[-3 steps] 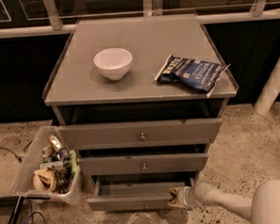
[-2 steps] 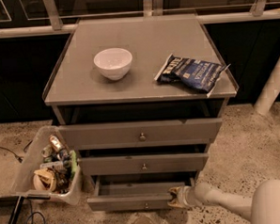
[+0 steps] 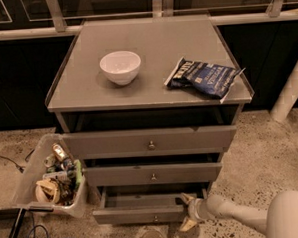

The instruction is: Open bottom drawer

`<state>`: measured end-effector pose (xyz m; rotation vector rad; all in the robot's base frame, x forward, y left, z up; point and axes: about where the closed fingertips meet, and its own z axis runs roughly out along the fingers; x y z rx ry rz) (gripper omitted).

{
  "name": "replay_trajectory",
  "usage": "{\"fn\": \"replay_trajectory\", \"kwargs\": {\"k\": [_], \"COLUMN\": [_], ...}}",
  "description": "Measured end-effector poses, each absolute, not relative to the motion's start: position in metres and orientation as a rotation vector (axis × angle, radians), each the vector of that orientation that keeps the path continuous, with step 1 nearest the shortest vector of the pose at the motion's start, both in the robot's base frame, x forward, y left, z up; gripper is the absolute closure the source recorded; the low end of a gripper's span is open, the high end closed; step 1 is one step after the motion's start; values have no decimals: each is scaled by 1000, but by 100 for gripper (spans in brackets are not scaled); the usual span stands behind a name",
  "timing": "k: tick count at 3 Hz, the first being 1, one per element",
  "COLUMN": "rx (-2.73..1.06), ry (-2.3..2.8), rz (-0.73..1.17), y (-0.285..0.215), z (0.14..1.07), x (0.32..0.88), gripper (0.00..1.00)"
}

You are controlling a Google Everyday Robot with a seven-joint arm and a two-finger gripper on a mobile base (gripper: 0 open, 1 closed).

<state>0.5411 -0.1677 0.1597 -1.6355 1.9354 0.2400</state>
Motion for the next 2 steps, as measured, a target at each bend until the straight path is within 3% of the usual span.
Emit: {"fn": "replay_trajectory", "kwargs": {"k": [2], "rx": [-1552], "ry": [1872], "rz": [345], "y": [-184], "z": [165], "x": [475], "gripper": [60]}}
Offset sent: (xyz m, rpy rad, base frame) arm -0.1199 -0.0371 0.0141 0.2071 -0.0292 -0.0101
